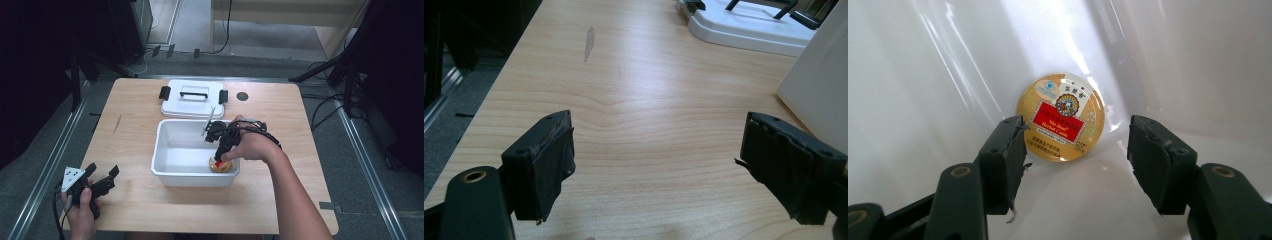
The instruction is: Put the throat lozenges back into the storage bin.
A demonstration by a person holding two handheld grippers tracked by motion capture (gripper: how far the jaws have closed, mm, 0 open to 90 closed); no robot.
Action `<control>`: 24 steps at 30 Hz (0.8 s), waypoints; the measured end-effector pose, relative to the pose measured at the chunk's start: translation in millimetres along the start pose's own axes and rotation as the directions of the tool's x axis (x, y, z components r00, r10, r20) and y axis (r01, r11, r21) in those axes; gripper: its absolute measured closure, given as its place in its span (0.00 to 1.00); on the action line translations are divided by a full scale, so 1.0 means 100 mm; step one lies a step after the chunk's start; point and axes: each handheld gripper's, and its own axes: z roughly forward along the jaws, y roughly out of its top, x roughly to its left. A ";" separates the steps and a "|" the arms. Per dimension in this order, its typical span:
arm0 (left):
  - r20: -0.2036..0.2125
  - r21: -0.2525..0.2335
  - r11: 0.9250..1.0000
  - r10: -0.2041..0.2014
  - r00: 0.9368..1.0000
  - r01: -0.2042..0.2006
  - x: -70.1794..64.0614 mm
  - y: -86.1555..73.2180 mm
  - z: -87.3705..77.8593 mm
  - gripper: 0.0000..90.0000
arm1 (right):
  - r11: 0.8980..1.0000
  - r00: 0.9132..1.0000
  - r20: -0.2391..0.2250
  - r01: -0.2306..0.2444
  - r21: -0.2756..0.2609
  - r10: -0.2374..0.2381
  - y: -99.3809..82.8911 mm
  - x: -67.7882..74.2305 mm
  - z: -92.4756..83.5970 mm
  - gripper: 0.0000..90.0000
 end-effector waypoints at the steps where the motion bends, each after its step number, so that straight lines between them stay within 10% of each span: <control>1: 0.000 -0.001 1.000 0.000 1.000 0.000 0.00 0.00 0.00 0.16 | 1.000 1.000 -0.001 -0.012 -0.008 0.012 -0.01 0.00 -0.04 0.45; 24: -0.002 -0.004 1.000 0.006 1.000 -0.006 -0.01 0.00 0.00 0.16 | 0.962 0.974 0.058 -0.208 -0.175 0.221 -0.79 -0.30 -0.73 0.37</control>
